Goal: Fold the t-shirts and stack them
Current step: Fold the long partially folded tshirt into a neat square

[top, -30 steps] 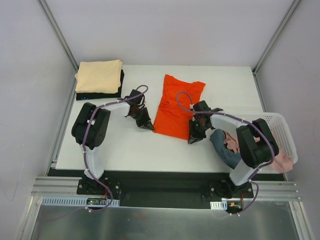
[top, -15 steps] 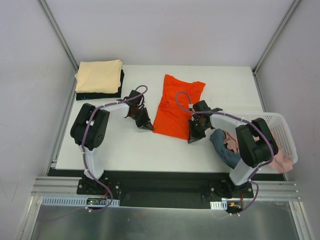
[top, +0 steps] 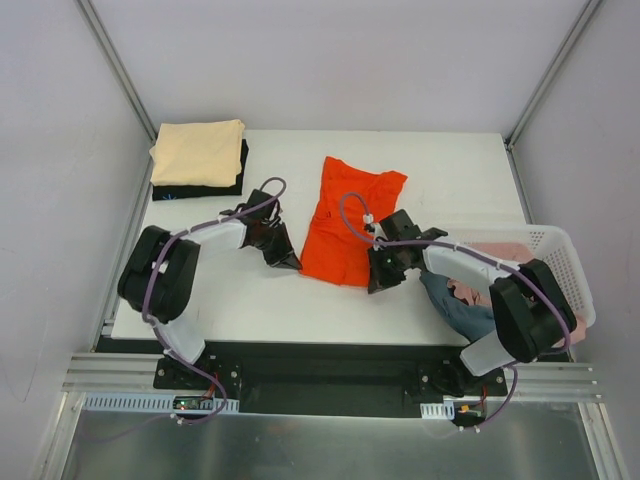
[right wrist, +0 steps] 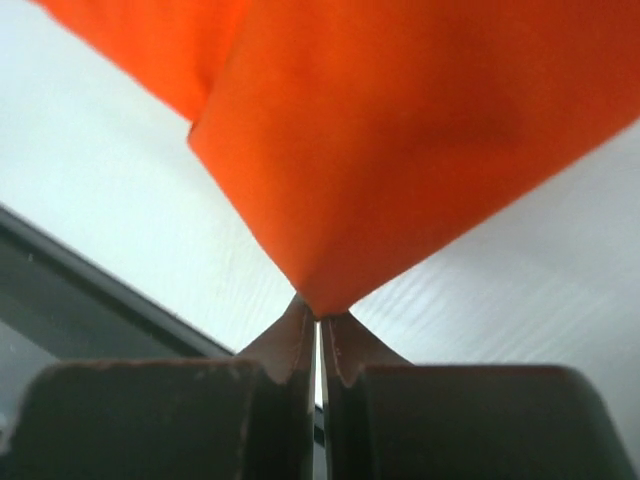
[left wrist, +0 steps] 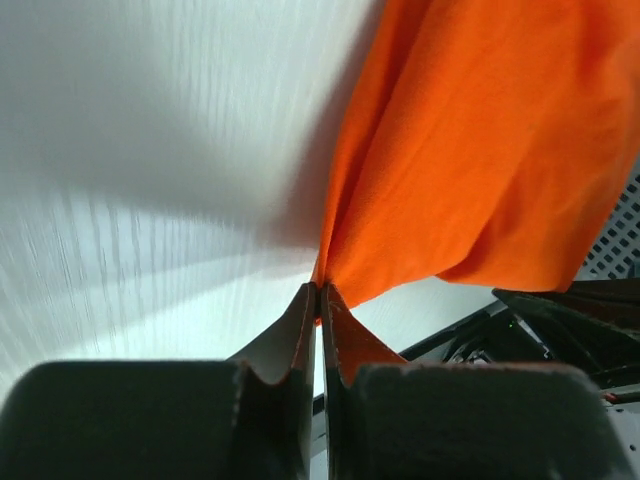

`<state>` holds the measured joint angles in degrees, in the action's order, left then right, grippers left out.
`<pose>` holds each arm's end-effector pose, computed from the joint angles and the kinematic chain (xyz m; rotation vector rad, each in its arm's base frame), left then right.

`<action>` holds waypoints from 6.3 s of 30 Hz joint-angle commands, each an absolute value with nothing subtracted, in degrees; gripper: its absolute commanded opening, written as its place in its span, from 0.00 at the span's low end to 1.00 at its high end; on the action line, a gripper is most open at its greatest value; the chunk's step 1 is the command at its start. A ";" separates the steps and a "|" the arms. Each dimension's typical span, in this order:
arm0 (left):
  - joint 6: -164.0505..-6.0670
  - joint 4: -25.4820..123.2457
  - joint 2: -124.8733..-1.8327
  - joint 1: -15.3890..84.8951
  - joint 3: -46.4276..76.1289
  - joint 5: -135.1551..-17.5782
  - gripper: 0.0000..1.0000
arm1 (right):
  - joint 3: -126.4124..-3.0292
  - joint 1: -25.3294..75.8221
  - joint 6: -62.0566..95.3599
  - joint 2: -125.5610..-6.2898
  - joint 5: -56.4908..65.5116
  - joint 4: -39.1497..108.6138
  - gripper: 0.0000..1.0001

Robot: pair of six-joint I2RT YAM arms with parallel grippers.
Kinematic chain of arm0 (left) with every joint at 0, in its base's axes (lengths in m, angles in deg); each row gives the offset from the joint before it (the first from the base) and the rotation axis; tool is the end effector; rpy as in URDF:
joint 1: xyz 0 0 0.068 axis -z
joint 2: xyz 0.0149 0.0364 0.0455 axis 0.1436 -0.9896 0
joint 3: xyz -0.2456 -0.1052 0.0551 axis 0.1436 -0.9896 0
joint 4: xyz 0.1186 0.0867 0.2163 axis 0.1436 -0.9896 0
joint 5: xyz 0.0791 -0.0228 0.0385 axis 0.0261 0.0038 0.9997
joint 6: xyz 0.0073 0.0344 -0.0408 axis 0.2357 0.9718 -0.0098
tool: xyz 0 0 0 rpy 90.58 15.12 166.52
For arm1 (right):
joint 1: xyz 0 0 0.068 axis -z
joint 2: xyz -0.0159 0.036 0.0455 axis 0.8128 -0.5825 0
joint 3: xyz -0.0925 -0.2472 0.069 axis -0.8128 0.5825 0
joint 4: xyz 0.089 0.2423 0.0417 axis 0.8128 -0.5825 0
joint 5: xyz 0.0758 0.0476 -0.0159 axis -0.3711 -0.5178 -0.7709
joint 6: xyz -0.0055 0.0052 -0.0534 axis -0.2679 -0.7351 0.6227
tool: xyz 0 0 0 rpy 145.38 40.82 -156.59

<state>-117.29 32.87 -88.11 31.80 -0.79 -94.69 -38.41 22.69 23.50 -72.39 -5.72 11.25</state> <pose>0.3072 -0.1513 0.1584 -0.2984 2.7463 -0.9867 0.2397 0.1608 0.1773 -0.8387 2.5695 0.5901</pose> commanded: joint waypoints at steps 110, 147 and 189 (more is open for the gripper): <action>-113.56 28.06 -106.25 34.27 41.65 -86.65 0.99 | -42.43 35.57 27.15 -67.90 -13.77 8.44 0.41; -125.52 33.51 -63.38 51.23 -13.99 -79.04 0.99 | -55.54 29.68 24.59 -76.00 -7.28 10.28 0.97; -109.34 30.51 -81.04 35.24 11.94 -81.82 0.00 | -48.94 20.80 9.23 -72.65 5.48 2.98 0.09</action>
